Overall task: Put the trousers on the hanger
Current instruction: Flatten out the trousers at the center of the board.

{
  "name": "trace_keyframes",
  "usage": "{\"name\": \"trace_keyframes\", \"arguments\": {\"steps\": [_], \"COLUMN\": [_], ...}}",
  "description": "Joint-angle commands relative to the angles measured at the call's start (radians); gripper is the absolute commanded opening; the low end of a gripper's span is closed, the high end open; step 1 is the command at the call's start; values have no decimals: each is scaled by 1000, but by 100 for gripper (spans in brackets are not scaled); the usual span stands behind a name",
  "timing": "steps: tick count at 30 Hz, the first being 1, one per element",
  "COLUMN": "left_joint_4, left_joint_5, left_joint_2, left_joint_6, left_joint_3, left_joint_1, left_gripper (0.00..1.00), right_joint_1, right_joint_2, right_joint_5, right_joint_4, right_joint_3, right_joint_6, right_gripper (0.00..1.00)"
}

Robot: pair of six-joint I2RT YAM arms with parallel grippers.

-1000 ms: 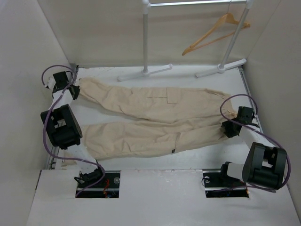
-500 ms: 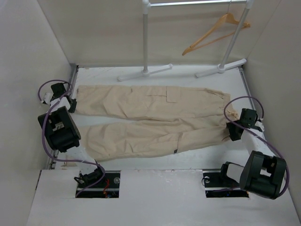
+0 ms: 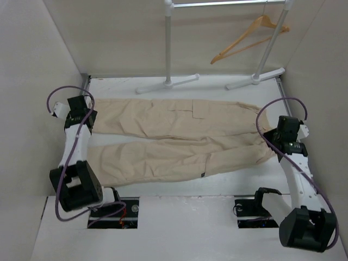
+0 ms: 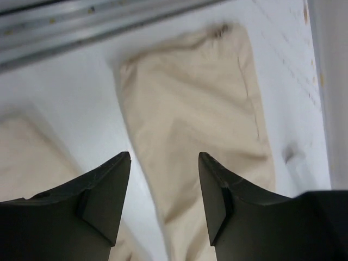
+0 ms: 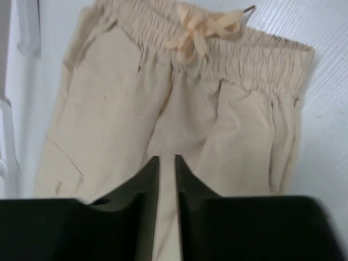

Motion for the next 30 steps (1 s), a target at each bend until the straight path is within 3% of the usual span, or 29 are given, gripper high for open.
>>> {"name": "trace_keyframes", "arguments": {"steps": [1, 3, 7, 13, 17, 21, 27, 30], "left_joint_4": [-168, -278, -409, -176, -86, -32, -1, -9], "left_joint_5": [-53, -48, -59, 45, 49, 27, 24, 27], "left_joint_2": [-159, -256, -431, -240, -91, 58, 231, 300], "left_joint_6": [-13, -15, 16, 57, 59, 63, 80, 88], "left_joint_3": [-121, -198, -327, -390, -362, -295, -122, -11], "left_joint_1": [-51, -52, 10, 49, 61, 67, 64, 40], "left_gripper": [49, 45, 47, 48, 40, 40, 40, 40], "right_joint_1": [73, 157, 397, 564, 560, 450, 269, 230], "right_joint_2": [-77, -127, -169, -146, -150, -95, 160, 283], "right_joint_5": [-37, -70, -107, -120, -107, -97, -81, -36], "right_joint_4": [-72, -88, -92, -41, -29, 28, 166, 229], "right_joint_3": [-60, -101, -170, -190, -183, -192, -141, -118], "right_joint_6": [-24, -30, -44, -66, -66, -63, -121, -72], "right_gripper": [13, 11, 18, 23, 27, 28, 29, 29]}}
